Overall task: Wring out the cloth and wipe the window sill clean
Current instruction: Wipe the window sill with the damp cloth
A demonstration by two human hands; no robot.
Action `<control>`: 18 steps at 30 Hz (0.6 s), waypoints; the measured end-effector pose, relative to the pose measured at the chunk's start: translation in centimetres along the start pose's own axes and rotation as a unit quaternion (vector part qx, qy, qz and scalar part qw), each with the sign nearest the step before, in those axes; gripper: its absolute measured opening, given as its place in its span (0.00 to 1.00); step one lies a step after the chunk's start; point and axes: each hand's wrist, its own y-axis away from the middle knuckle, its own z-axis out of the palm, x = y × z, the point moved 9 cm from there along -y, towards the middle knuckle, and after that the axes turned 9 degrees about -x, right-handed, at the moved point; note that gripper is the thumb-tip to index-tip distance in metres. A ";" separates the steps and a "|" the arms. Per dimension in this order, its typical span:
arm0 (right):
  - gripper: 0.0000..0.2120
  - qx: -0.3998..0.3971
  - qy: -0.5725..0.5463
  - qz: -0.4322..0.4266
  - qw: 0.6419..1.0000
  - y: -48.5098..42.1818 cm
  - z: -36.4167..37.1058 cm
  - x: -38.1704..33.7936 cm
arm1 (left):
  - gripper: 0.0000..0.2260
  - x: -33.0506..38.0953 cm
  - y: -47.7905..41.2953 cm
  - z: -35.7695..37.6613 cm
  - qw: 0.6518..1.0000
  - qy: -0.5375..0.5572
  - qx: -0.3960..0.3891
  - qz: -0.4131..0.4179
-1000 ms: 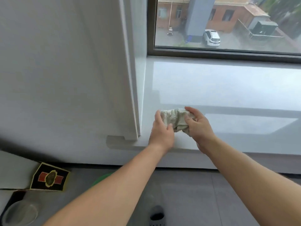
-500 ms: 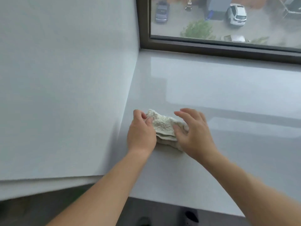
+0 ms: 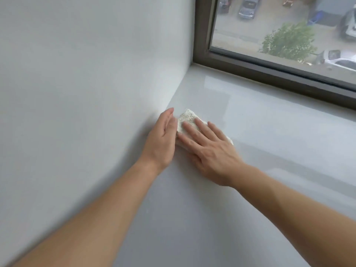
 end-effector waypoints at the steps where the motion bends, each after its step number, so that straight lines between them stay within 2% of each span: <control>1: 0.25 -0.014 0.007 -0.019 1.000 -0.1 0.5 0.2 | 0.21 -0.6 0.6 -0.5 0.998 -0.056 0.014 0.004; 3: 0.25 -0.027 -0.001 -0.028 0.999 -1.2 0.3 2.0 | 0.26 -1.7 1.8 -0.4 0.970 -0.239 0.019 0.034; 5: 0.27 -0.031 -0.014 -0.005 0.999 -4.0 -0.9 5.3 | 0.28 -2.8 2.5 0.7 0.913 -0.401 -0.004 0.078; 9: 0.32 -0.012 -0.040 0.100 0.994 -11.7 -3.3 13.2 | 0.31 -3.4 2.6 1.7 0.862 -0.503 -0.020 0.065; 12: 0.30 0.003 -0.057 0.144 0.988 -13.3 -3.5 13.5 | 0.32 -3.5 2.5 1.9 0.848 -0.526 -0.034 0.052; 14: 0.27 0.008 -0.032 0.076 0.997 -11.4 -2.9 10.0 | 0.32 -3.5 2.5 2.0 0.840 -0.539 -0.041 0.043; 16: 0.27 -0.013 -0.013 -0.029 0.999 -9.0 -2.3 7.3 | 0.32 -3.4 2.4 1.9 0.834 -0.548 -0.042 0.040; 18: 0.27 -0.032 0.009 -0.068 0.997 -9.9 -2.5 8.7 | 0.32 -3.3 2.4 1.9 0.832 -0.551 -0.040 0.040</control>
